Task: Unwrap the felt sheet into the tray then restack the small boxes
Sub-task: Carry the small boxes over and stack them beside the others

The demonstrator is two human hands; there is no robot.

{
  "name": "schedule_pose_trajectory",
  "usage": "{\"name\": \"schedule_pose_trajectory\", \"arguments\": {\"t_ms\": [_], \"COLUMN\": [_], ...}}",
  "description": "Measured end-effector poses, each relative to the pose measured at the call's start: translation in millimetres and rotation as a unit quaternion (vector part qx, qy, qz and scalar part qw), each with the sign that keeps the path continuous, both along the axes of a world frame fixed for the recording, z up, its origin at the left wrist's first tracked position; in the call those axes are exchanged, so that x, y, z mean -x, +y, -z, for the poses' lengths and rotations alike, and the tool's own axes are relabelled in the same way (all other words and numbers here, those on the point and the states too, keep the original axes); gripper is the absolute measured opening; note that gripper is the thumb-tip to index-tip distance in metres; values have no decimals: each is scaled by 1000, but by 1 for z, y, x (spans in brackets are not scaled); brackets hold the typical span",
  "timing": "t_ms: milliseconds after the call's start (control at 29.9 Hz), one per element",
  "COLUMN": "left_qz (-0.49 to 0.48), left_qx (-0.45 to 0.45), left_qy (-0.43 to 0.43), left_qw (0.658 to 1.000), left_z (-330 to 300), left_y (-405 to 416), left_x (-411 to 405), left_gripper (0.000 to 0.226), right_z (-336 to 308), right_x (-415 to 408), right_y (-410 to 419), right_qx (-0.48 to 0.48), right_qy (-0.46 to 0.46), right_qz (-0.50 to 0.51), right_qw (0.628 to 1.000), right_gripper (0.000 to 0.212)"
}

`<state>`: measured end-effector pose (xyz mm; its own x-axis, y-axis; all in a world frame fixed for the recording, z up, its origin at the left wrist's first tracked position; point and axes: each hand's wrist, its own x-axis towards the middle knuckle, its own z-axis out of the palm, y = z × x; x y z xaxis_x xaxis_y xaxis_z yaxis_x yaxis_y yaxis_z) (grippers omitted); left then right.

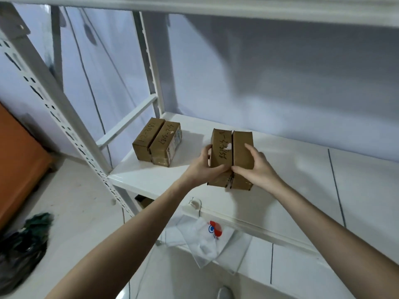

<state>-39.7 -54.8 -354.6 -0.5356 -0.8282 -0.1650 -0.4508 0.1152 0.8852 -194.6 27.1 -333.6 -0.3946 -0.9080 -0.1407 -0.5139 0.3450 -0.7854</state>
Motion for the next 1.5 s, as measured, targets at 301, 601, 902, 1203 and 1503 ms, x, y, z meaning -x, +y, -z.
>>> {"name": "schedule_pose_trajectory", "arguments": {"t_ms": [301,601,902,1203,1503], "left_qz": [54,73,107,170,192], "left_qx": [23,43,39,24,-6], "left_qy": [26,50,36,-23,-61], "left_qw": [998,995,993,985,980], "left_z": [-22,-41,-34,-11,14], "left_y": [81,204,313,335,325], "left_x": [88,210,342,429,497], "left_gripper": [81,77,78,81,77], "right_z": [-23,-39,-42,-19,1], "right_x": [71,188,307,373,439], "right_y": [103,231,352,390,374], "right_qx": [36,57,38,35,-71], "right_qy": [35,66,84,56,77], "right_qz": [61,71,93,140,153], "right_qw": [997,994,991,988,983], "right_gripper": [79,78,80,94,84]}}
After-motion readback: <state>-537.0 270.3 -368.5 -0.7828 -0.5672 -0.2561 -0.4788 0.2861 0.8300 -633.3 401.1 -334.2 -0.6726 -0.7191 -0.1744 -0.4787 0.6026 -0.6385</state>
